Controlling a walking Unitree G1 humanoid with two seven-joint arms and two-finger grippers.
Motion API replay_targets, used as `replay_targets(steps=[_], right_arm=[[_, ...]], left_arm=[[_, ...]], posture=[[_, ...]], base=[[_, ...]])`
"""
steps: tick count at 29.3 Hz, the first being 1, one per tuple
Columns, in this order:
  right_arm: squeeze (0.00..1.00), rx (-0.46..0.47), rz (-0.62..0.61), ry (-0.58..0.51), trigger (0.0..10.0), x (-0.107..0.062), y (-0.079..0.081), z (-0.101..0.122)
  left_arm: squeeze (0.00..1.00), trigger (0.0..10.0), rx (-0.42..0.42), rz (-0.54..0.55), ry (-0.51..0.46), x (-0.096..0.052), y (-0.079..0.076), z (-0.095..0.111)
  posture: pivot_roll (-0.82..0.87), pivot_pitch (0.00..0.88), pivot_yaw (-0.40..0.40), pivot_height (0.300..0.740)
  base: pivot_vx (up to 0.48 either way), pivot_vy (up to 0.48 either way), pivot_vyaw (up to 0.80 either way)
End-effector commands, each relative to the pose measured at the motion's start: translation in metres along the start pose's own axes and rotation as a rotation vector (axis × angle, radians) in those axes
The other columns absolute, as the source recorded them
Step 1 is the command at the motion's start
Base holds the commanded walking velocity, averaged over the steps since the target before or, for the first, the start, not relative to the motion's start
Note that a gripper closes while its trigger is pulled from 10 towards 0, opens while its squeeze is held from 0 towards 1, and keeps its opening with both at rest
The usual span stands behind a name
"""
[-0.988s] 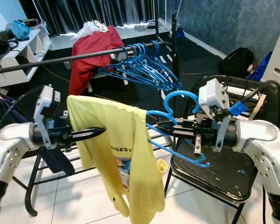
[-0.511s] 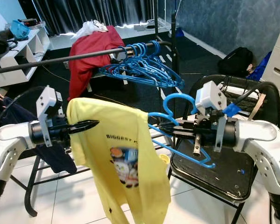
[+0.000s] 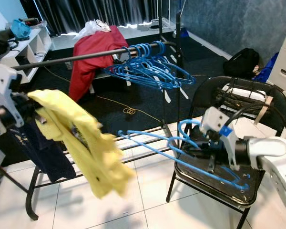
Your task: Hang hanger
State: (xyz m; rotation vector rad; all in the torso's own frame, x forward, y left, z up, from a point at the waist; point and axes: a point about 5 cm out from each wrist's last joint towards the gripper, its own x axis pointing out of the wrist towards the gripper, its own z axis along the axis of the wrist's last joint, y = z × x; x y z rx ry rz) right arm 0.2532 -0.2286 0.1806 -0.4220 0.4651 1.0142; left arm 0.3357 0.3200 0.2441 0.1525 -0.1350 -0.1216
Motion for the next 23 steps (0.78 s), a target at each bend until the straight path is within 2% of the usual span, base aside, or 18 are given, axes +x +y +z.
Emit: replay_targets(steps=[1, 2, 3, 4, 5, 6, 7, 8, 9, 10, 11, 13, 14, 15, 17, 20, 21, 23], right_arm=[[0.0, -0.009, -0.036, -0.03, 0.0, 0.009, -0.001, 0.0], [0.0, 0.041, -0.136, -0.13, 4.2, 0.019, -0.008, 0.005], [0.0, 0.11, -0.217, -0.233, 10.0, 0.033, -0.009, 0.008], [0.0, 0.163, -0.265, -0.296, 10.0, 0.042, -0.01, 0.01], [0.0, 0.163, -0.265, -0.296, 10.0, 0.042, -0.01, 0.01], [0.0, 0.232, -0.295, -0.328, 10.0, 0.052, -0.007, 0.009], [0.0, 0.232, -0.295, -0.328, 10.0, 0.052, -0.007, 0.009], [0.0, 0.366, -0.357, -0.388, 10.0, 0.067, -0.003, 0.001], [0.0, 0.366, -0.357, -0.388, 10.0, 0.067, -0.003, 0.001], [0.0, 0.426, -0.387, -0.411, 10.0, 0.072, 0.002, -0.008], [0.0, 0.426, -0.387, -0.411, 10.0, 0.072, 0.002, -0.008], [0.0, 0.437, -0.408, -0.408, 10.0, 0.07, 0.01, -0.015], [0.0, 0.439, -0.403, -0.404, 10.0, 0.069, 0.012, -0.017], [0.0, 0.439, -0.403, -0.404, 10.0, 0.069, 0.012, -0.017], [0.0, 0.429, -0.381, -0.375, 10.0, 0.073, 0.015, -0.022], [0.0, 0.418, -0.373, -0.361, 10.0, 0.075, 0.016, -0.023], [0.0, 0.401, -0.369, -0.328, 10.0, 0.082, 0.014, -0.028], [0.0, 0.399, -0.376, -0.324, 10.0, 0.084, 0.012, -0.03]], left_arm=[[0.0, 1.9, 0.018, 0.067, 0.043, -0.002, 0.007, -0.004], [0.0, 4.8, 0.039, 0.054, 0.105, -0.003, -0.003, -0.017], [0.0, 10.0, 0.045, 0.013, 0.196, -0.006, -0.024, -0.039], [0.0, 10.0, 0.046, -0.014, 0.254, -0.009, -0.038, -0.054], [0.0, 10.0, 0.046, -0.014, 0.254, -0.009, -0.038, -0.054], [0.0, 10.0, 0.053, -0.03, 0.316, -0.017, -0.055, -0.069], [0.0, 10.0, 0.053, -0.03, 0.316, -0.017, -0.055, -0.069], [0.0, 10.0, 0.008, 0.022, 0.407, -0.038, -0.08, -0.094], [0.0, 10.0, 0.008, 0.022, 0.407, -0.038, -0.08, -0.094], [0.0, 10.0, -0.03, 0.085, 0.428, -0.053, -0.092, -0.101], [0.0, 10.0, -0.03, 0.085, 0.428, -0.053, -0.092, -0.101], [0.0, 10.0, -0.065, 0.226, 0.433, -0.088, -0.111, -0.11], [0.0, 10.0, -0.065, 0.268, 0.425, -0.099, -0.117, -0.111], [0.0, 10.0, -0.065, 0.268, 0.425, -0.099, -0.117, -0.111], [0.0, 10.0, -0.101, 0.338, 0.346, -0.102, -0.119, -0.104], [0.0, 10.0, -0.126, 0.356, 0.325, -0.101, -0.119, -0.104], [0.0, 10.0, -0.15, 0.38, 0.303, -0.099, -0.124, -0.108], [0.0, 10.0, -0.144, 0.38, 0.298, -0.098, -0.127, -0.111]], posture=[[-0.12, 0.002, 0.1, 0.736], [-0.12, 0.002, 0.1, 0.736], [-0.13, 0.004, 0.101, 0.736], [-0.13, 0.004, 0.101, 0.736], [-0.13, 0.004, 0.101, 0.736], [-0.13, 0.006, 0.099, 0.736], [-0.13, 0.006, 0.099, 0.736], [-0.14, 0.009, 0.097, 0.736], [-0.14, 0.009, 0.097, 0.736], [-0.13, 0.007, 0.081, 0.736], [-0.13, 0.007, 0.081, 0.736], [-0.12, 0.004, 0.064, 0.736], [-0.12, 0.002, 0.06, 0.736], [-0.12, 0.002, 0.06, 0.736], [-0.1, 0.0, 0.036, 0.736], [-0.1, 0.0, 0.036, 0.736], [-0.08, 0.0, 0.016, 0.736], [-0.07, 0.0, 0.01, 0.736]], base=[[0.0, 0.0, 0.0], [0.0, 0.0, 0.0], [0.0, 0.0, 0.0], [0.0, 0.0, 0.0], [0.0, 0.0, 0.0], [0.0, 0.0, 0.0], [0.0, 0.0, 0.0], [0.0, 0.0, 0.0], [0.0, 0.0, 0.0], [0.0, 0.0, 0.0], [0.0, 0.0, 0.0], [0.0, 0.0, 0.78], [0.0, 0.0, 0.77], [0.0, 0.0, 0.77], [0.0, 0.0, 0.76], [0.0, 0.0, 0.76], [0.0, 0.0, 0.76], [0.0, 0.0, 0.76]])
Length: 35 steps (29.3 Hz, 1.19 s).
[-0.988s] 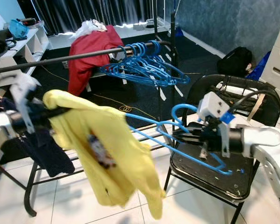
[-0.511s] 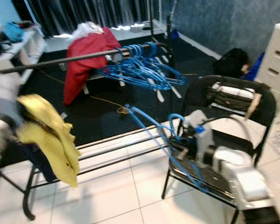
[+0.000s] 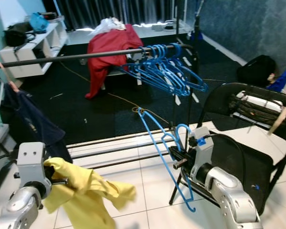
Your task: Hang hanger
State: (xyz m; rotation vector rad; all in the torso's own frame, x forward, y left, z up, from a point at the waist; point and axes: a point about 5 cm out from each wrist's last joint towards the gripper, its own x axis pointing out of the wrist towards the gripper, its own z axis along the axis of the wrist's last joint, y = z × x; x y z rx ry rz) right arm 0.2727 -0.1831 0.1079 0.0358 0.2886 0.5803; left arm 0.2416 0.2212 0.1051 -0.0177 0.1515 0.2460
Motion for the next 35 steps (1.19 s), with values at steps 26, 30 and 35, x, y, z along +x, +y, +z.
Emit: replay_targets(steps=[26, 30, 35], right_arm=[[0.0, 0.078, 0.014, 0.055, 10.0, 0.01, 0.03, -0.061], [0.0, 0.119, -0.02, 0.056, 10.0, 0.005, 0.029, -0.072], [0.0, 0.15, -0.095, 0.06, 10.0, -0.005, 0.032, -0.091]], left_arm=[[0.0, 10.0, -0.014, -0.089, 0.162, -0.05, -0.035, -0.068], [0.0, 10.0, 0.001, -0.149, 0.198, -0.047, -0.039, -0.079], [0.0, 10.0, -0.022, -0.253, 0.246, -0.049, -0.039, -0.095]], posture=[[0.06, 0.0, -0.063, 0.736], [0.0, 0.0, -0.005, 0.736], [-0.06, 0.0, 0.058, 0.736]], base=[[0.0, 0.0, 0.75], [0.0, 0.0, 0.74], [0.0, 0.0, 0.75]])
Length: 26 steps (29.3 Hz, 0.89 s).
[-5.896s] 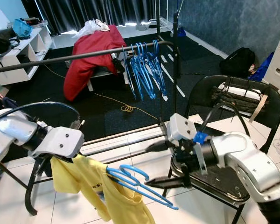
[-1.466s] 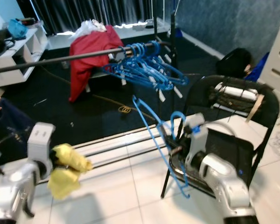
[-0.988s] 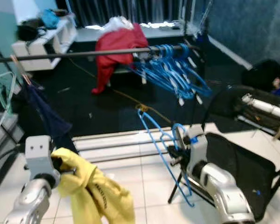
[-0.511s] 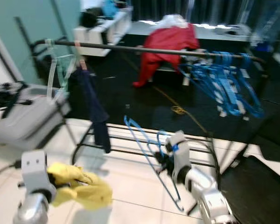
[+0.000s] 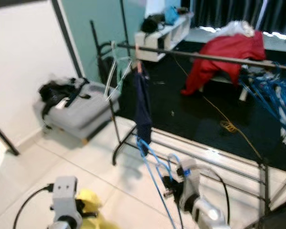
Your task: Hang hanger
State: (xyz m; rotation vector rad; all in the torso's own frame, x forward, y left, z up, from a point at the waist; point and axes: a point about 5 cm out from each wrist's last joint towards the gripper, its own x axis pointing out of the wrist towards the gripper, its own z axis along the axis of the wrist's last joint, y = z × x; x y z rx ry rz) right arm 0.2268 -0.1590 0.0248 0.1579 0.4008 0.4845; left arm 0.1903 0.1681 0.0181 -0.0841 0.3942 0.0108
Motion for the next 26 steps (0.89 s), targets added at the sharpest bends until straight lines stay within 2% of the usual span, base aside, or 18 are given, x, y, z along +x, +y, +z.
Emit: replay_targets(steps=[1, 2, 4, 5, 7, 9, 14, 19, 26], right_arm=[[0.0, 0.014, -0.044, -0.011, 10.0, -0.01, -0.003, -0.004], [0.0, 0.03, -0.059, -0.013, 10.0, -0.016, -0.003, -0.007], [0.0, 0.03, -0.059, -0.013, 10.0, -0.016, -0.003, -0.007], [0.0, 0.045, -0.073, -0.017, 10.0, -0.02, -0.005, -0.008], [0.0, 0.064, -0.08, -0.025, 10.0, -0.019, -0.007, -0.008], [0.0, 0.094, -0.069, -0.036, 10.0, -0.016, -0.009, -0.007], [0.0, 0.096, -0.035, -0.046, 10.0, -0.016, -0.005, -0.005], [0.0, 0.102, -0.025, -0.045, 10.0, -0.007, -0.003, -0.003], [0.0, 0.105, -0.027, -0.043, 10.0, -0.005, -0.007, 0.0]], left_arm=[[0.0, 10.0, -0.044, -0.043, 0.012, -0.007, 0.0, -0.004], [0.0, 10.0, -0.079, -0.053, 0.021, -0.014, -0.001, -0.006], [0.0, 10.0, -0.079, -0.053, 0.021, -0.014, -0.001, -0.006], [0.0, 10.0, -0.107, -0.052, 0.011, -0.015, -0.002, -0.007], [0.0, 10.0, -0.13, -0.03, -0.019, -0.009, -0.002, -0.003], [0.0, 10.0, -0.117, 0.009, -0.073, 0.003, -0.001, 0.006], [0.0, 10.0, -0.094, 0.036, -0.112, -0.001, -0.001, 0.009], [0.0, 10.0, -0.076, 0.049, -0.129, 0.001, 0.003, 0.013], [0.0, 10.0, -0.052, 0.078, -0.156, 0.003, 0.007, 0.018]], posture=[[-0.07, 0.0, 0.069, 0.736], [-0.07, 0.0, 0.07, 0.736], [-0.07, 0.0, 0.07, 0.736], [-0.07, 0.0, 0.071, 0.736], [-0.06, 0.0, 0.069, 0.736], [-0.05, 0.0, 0.063, 0.736], [0.0, 0.0, 0.038, 0.736], [0.03, 0.0, 0.021, 0.736], [0.02, 0.0, 0.009, 0.736]], base=[[0.0, 0.0, 0.74], [0.0, 0.0, 0.75], [0.0, 0.0, 0.75], [0.0, 0.0, 0.74], [0.0, 0.0, 0.74], [0.0, 0.0, 0.74], [0.0, 0.0, 0.74], [0.0, 0.0, 0.72], [0.0, 0.0, 0.72]])
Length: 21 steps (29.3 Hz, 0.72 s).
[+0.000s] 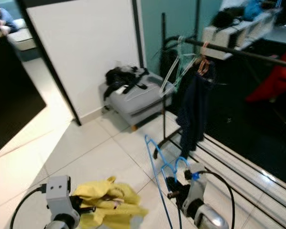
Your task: Hang hanger
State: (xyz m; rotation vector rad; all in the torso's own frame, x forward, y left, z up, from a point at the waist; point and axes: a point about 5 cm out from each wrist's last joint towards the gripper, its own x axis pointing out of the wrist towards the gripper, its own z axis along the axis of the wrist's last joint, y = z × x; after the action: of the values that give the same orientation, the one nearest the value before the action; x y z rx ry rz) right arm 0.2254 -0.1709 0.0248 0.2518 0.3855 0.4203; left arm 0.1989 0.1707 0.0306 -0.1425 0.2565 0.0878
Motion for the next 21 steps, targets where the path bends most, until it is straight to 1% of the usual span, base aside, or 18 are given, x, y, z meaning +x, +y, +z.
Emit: replay_targets(steps=[1, 6, 9, 11, 12, 15, 16, 18, 21], right_arm=[[0.0, 0.009, 0.014, 0.001, 10.0, 0.002, 0.003, 0.0], [0.0, -0.011, 0.015, -0.012, 10.0, 0.003, 0.003, 0.004], [0.0, -0.021, 0.011, -0.021, 10.0, 0.003, 0.003, 0.006], [0.0, -0.059, 0.014, -0.014, 10.0, 0.003, 0.003, 0.008], [0.0, -0.059, 0.014, -0.014, 10.0, 0.003, 0.003, 0.008], [0.0, -0.101, 0.025, 0.004, 10.0, 0.005, 0.004, 0.009], [0.0, -0.101, 0.025, 0.004, 10.0, 0.005, 0.004, 0.009], [0.0, -0.121, 0.039, 0.023, 10.0, 0.005, 0.006, 0.01], [0.0, -0.127, 0.044, 0.031, 10.0, 0.005, 0.006, 0.01]], left_arm=[[0.0, 10.0, 0.021, 0.018, -0.017, 0.0, 0.005, 0.003], [0.0, 10.0, 0.01, 0.005, -0.029, 0.003, 0.004, 0.006], [0.0, 10.0, -0.003, -0.002, -0.039, 0.006, 0.004, 0.01], [0.0, 10.0, -0.02, -0.001, -0.051, 0.01, 0.007, 0.014], [0.0, 10.0, -0.02, -0.001, -0.051, 0.01, 0.007, 0.014], [0.0, 10.0, -0.034, 0.002, -0.059, 0.014, 0.01, 0.018], [0.0, 10.0, -0.034, 0.002, -0.059, 0.014, 0.01, 0.018], [0.0, 10.0, -0.064, 0.003, -0.074, 0.018, 0.012, 0.023], [0.0, 10.0, -0.074, 0.004, -0.081, 0.019, 0.012, 0.024]], posture=[[0.02, 0.0, 0.009, 0.736], [0.01, 0.0, 0.008, 0.736], [-0.01, 0.0, 0.027, 0.736], [-0.03, 0.0, 0.026, 0.736], [-0.03, 0.0, 0.026, 0.736], [-0.05, 0.0, 0.008, 0.736], [-0.05, 0.0, 0.008, 0.736], [-0.05, 0.0, -0.046, 0.736], [-0.05, 0.0, -0.055, 0.736]], base=[[0.0, 0.0, 0.72], [0.0, 0.0, 0.72], [0.0, 0.0, 0.72], [0.0, 0.0, 0.72], [0.0, 0.0, 0.72], [0.0, 0.0, 0.72], [0.0, 0.0, 0.72], [0.0, 0.0, 0.72], [0.0, 0.0, 0.72]])
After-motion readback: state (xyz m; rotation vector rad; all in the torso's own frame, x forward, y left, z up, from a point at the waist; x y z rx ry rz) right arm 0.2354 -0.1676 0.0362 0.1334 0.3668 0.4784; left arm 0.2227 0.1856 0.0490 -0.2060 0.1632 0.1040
